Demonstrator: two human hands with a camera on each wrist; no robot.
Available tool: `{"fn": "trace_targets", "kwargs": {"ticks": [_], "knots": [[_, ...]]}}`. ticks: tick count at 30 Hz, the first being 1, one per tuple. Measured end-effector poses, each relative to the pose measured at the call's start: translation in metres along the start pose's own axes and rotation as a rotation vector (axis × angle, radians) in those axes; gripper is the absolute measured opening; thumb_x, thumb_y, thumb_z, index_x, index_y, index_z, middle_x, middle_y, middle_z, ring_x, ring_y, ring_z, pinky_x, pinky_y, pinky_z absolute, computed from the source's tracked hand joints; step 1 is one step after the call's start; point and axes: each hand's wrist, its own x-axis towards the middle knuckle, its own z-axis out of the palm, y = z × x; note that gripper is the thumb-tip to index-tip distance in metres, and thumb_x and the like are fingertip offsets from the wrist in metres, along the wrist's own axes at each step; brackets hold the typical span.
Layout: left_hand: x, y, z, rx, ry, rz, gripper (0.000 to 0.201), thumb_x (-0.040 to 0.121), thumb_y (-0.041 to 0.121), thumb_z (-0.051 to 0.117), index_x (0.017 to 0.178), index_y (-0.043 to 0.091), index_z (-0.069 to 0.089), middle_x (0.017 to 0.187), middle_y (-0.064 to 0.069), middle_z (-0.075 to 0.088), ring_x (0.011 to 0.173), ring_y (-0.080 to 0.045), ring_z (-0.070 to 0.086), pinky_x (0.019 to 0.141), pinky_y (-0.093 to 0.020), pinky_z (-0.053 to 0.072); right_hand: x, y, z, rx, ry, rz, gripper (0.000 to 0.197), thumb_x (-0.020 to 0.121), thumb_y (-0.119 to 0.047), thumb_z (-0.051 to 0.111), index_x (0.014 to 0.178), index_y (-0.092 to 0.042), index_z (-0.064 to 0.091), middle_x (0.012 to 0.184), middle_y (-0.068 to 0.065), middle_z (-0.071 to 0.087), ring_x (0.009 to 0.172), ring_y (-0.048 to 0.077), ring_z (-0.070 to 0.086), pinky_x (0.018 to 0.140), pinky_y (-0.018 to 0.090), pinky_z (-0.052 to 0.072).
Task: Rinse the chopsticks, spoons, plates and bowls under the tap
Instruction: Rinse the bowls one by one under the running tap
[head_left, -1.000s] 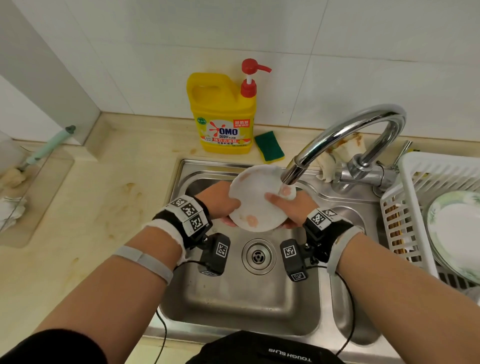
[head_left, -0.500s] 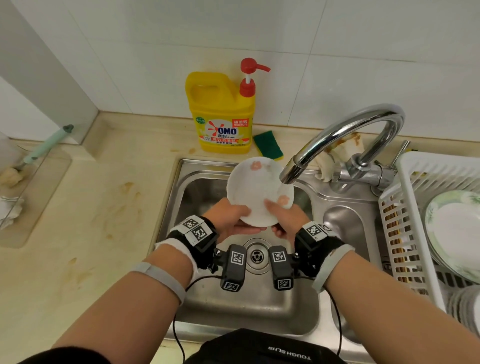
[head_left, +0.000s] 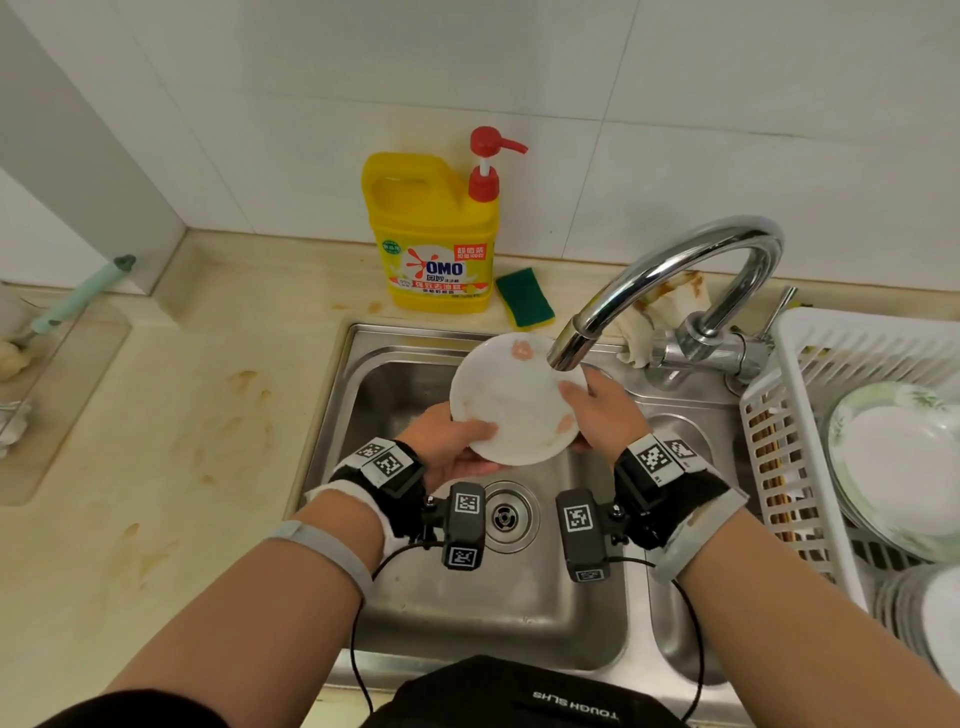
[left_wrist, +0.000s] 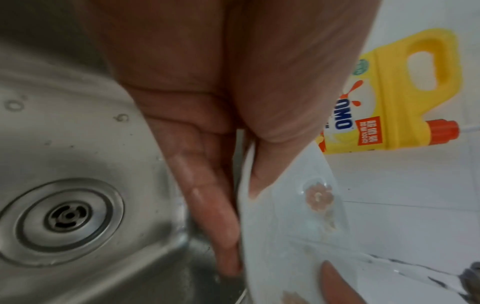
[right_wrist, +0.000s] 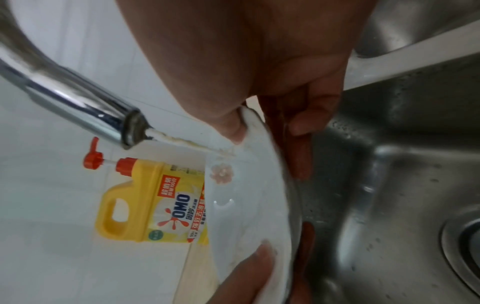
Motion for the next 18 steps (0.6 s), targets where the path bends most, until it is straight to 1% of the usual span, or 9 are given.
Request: {"fn": "trace_targets", "kwargs": {"ticks": [3, 4, 6, 8, 10, 12, 14, 16, 18], "knots": [[0.004, -0.005, 0.007, -0.064, 0.046, 0.050, 0.041, 0.098, 0.012, 0.065, 0.137, 0.010, 0.053, 0.109, -0.018, 0.073, 0.076, -0.028, 0.076, 0.055, -0.025, 0.059, -0.002, 0.002, -0.004, -0.060, 0.058, -0.052, 0.016, 0.102, -0.034, 0.049, 0.116, -0.031, 0.055, 0.112, 0.004, 0.068, 0.096, 0.030, 0.070, 0.076, 0.049, 0.062], [0.004, -0.006, 0.009, -0.078, 0.049, 0.049, 0.039, 0.099, 0.014, 0.063, 0.137, 0.011, 0.053, 0.107, -0.018, 0.073, 0.072, -0.026, 0.075, 0.054, -0.024, 0.059, -0.003, 0.003, -0.005, -0.056, 0.066, -0.043, 0.017, 0.101, -0.035, 0.050, 0.116, -0.031, 0.056, 0.111, 0.004, 0.068, 0.095, 0.032, 0.070, 0.076, 0.051, 0.062], [0.002, -0.005, 0.013, -0.096, 0.037, 0.030, 0.036, 0.102, 0.013, 0.058, 0.137, 0.012, 0.051, 0.101, -0.018, 0.072, 0.066, -0.023, 0.073, 0.052, -0.024, 0.059, -0.006, 0.004, -0.006, 0.018, 0.081, 0.001, 0.020, 0.102, -0.034, 0.050, 0.118, -0.027, 0.058, 0.106, 0.008, 0.070, 0.087, 0.034, 0.073, 0.068, 0.046, 0.062], [-0.001, -0.001, 0.016, -0.103, 0.016, 0.001, 0.034, 0.103, 0.011, 0.054, 0.136, 0.013, 0.049, 0.093, -0.017, 0.071, 0.062, -0.021, 0.072, 0.050, -0.024, 0.058, -0.009, 0.005, -0.005, 0.212, 0.072, 0.115, 0.021, 0.105, -0.030, 0.047, 0.121, -0.022, 0.057, 0.093, 0.013, 0.073, 0.070, 0.032, 0.074, 0.057, 0.037, 0.059], [-0.004, 0.006, 0.016, -0.089, 0.002, -0.021, 0.033, 0.102, 0.011, 0.052, 0.134, 0.012, 0.048, 0.089, -0.017, 0.072, 0.062, -0.021, 0.073, 0.049, -0.024, 0.058, -0.012, 0.009, -0.002, 0.360, 0.063, 0.221, 0.019, 0.107, -0.028, 0.045, 0.120, -0.019, 0.056, 0.081, 0.011, 0.073, 0.058, 0.025, 0.072, 0.056, 0.032, 0.056], [-0.009, 0.013, 0.014, -0.030, -0.007, -0.011, 0.034, 0.101, 0.010, 0.051, 0.135, 0.013, 0.048, 0.094, -0.017, 0.071, 0.068, -0.024, 0.075, 0.054, -0.026, 0.060, -0.012, 0.017, 0.004, 0.429, 0.068, 0.291, 0.017, 0.108, -0.026, 0.044, 0.117, -0.016, 0.055, 0.081, 0.012, 0.072, 0.055, 0.023, 0.071, 0.050, 0.028, 0.052], [-0.013, 0.019, 0.011, 0.062, -0.008, 0.019, 0.037, 0.100, 0.008, 0.049, 0.136, 0.017, 0.048, 0.096, -0.018, 0.072, 0.074, -0.028, 0.076, 0.063, -0.030, 0.064, -0.014, 0.023, 0.009, 0.466, 0.043, 0.340, 0.015, 0.109, -0.021, 0.043, 0.114, -0.014, 0.054, 0.087, 0.016, 0.070, 0.057, 0.024, 0.072, 0.047, 0.026, 0.051], [-0.018, 0.023, 0.007, 0.174, 0.006, 0.051, 0.042, 0.098, 0.005, 0.047, 0.137, 0.019, 0.047, 0.104, -0.019, 0.070, 0.080, -0.034, 0.075, 0.070, -0.035, 0.065, -0.017, 0.026, 0.014, 0.472, 0.004, 0.359, 0.015, 0.107, -0.014, 0.042, 0.111, -0.014, 0.056, 0.091, 0.018, 0.070, 0.063, 0.028, 0.073, 0.048, 0.027, 0.052], [-0.023, 0.026, 0.001, 0.321, 0.033, 0.106, 0.048, 0.096, 0.000, 0.046, 0.140, 0.021, 0.045, 0.120, -0.017, 0.063, 0.085, -0.037, 0.073, 0.068, -0.038, 0.065, -0.020, 0.027, 0.017, 0.441, -0.042, 0.348, 0.019, 0.105, -0.008, 0.044, 0.109, -0.014, 0.061, 0.097, 0.019, 0.071, 0.071, 0.033, 0.074, 0.054, 0.030, 0.055]]}}
